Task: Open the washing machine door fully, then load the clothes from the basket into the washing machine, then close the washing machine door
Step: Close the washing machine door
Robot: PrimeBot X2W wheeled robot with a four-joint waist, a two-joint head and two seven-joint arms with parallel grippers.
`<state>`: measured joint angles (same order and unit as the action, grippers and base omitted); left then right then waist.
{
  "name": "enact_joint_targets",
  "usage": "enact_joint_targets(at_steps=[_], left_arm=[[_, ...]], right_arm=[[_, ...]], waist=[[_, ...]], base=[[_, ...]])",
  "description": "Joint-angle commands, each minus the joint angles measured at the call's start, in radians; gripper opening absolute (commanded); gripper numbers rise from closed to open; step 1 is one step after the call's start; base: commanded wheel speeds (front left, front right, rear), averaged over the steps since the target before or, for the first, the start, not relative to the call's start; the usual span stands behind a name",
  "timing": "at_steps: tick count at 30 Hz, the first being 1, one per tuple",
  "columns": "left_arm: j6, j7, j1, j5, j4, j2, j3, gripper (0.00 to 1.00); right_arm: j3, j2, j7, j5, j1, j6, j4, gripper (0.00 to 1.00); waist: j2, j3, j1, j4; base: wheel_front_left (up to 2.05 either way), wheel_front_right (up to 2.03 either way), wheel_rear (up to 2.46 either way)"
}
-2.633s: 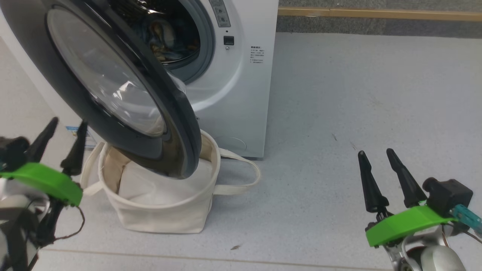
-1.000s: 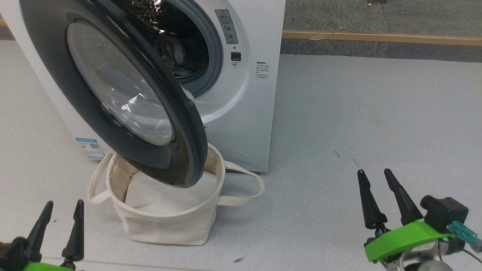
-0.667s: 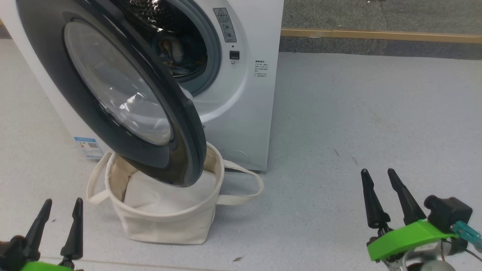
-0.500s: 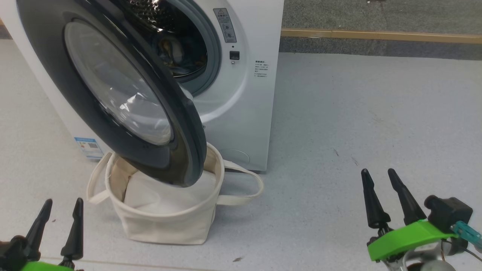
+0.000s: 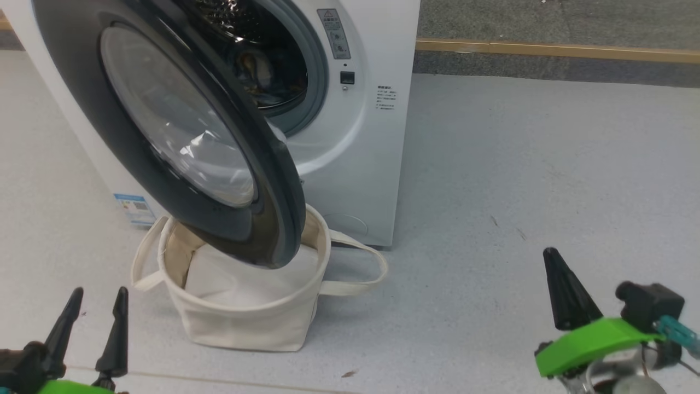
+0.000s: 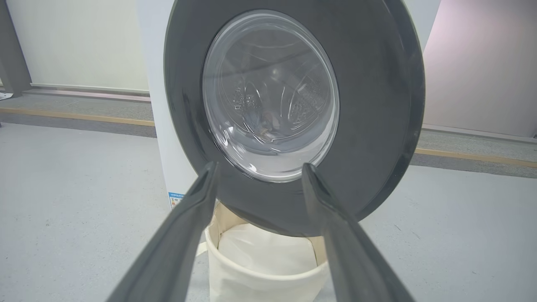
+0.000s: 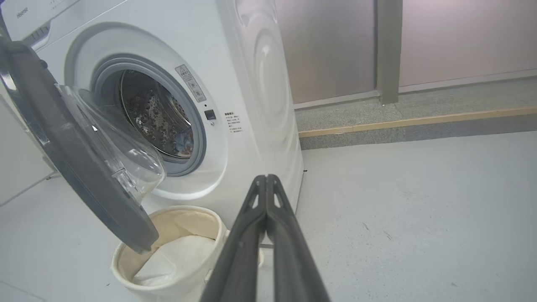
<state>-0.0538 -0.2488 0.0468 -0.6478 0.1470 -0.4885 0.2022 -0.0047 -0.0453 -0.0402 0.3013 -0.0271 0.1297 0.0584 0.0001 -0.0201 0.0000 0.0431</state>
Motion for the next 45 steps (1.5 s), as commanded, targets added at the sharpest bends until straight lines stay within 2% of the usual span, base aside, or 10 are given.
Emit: enact_joint_targets(at_steps=[1, 7, 16, 22, 26, 35, 45], left_arm=[[-0.001, -0.012, 0.059, 0.013, -0.035, -0.028, -0.033, 1.0], [-0.004, -0.009, 0.099, 0.028, -0.045, 0.011, 0.016, 1.0], [-0.023, 0.006, 0.196, 0.056, -0.005, 0.077, 0.107, 1.0], [-0.041, 0.008, 0.275, 0.063, 0.052, 0.111, 0.154, 1.0], [-0.055, 0.006, 0.334, 0.068, 0.09, 0.134, 0.189, 1.0], [-0.07, -0.004, 0.399, 0.069, 0.128, 0.14, 0.227, 1.0], [-0.075, -0.012, 0.434, 0.064, 0.121, 0.135, 0.223, 1.0]], right_arm=[[0.039, -0.005, 0.009, -0.008, -0.087, 0.001, -0.044, 0.0], [0.124, -0.005, 0.047, -0.011, -0.222, 0.001, -0.037, 0.0], [0.32, -0.005, 0.042, 0.064, -0.415, 0.001, 0.046, 0.0], [0.451, -0.005, 0.004, 0.115, -0.512, 0.001, 0.156, 0.0], [0.52, -0.005, -0.036, 0.167, -0.56, 0.001, 0.284, 0.0], [0.537, -0.005, -0.153, 0.242, -0.648, 0.001, 0.559, 0.0], [0.48, -0.005, -0.217, 0.32, -0.841, 0.001, 0.795, 0.0]], waist=[[-0.0001, 0.004, 0.0, 0.012], [-0.0001, 0.011, 0.0, 0.082], [-0.0001, 0.019, 0.0, 0.217], [-0.0001, 0.031, 0.0, 0.31], [-0.0001, 0.046, 0.0, 0.368], [-0.0001, 0.112, 0.0, 0.396], [-0.0001, 0.191, 0.0, 0.379]], base=[[0.0, 0.0, 0.0], [0.0, 0.0, 0.0], [0.0, 0.0, 0.0], [0.0, 0.0, 0.0], [0.0, 0.0, 0.0], [0.0, 0.0, 0.0], [0.0, 0.0, 0.0]])
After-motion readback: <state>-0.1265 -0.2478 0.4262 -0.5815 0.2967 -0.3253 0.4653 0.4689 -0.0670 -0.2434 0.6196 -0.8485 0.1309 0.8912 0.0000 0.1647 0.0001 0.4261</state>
